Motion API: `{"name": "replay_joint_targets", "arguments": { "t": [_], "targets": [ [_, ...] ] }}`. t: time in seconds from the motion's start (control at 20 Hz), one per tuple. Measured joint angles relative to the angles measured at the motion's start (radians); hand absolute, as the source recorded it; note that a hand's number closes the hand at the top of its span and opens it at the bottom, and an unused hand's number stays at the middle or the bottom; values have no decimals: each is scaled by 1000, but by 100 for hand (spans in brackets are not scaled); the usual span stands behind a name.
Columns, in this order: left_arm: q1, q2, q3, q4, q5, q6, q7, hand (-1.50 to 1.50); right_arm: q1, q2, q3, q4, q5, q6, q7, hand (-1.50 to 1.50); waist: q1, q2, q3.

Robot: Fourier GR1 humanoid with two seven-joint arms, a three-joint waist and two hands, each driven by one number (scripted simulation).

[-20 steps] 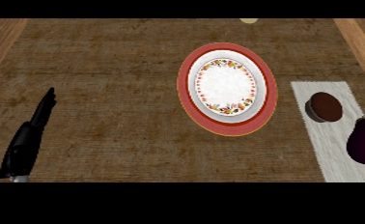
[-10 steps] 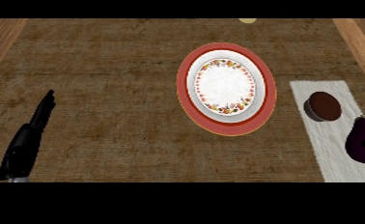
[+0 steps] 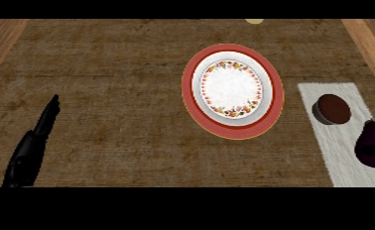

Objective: Pick the eggplant from the placemat and place it in the plate

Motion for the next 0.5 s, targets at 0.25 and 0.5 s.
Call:
{"name": "replay_joint_targets", "arguments": {
  "t": [0.25, 0.5],
  "targets": [
    [-24, -10, 41, 13, -16, -39, 6, 0, -38, 46, -23, 79, 61, 9, -48, -150, -2, -2, -5],
    [-21, -25, 60, -13, -31, -62, 29, 0, -43, 64, -58, 106, 99, 6, -113, 150, -5, -4, -11]
  ]
}}
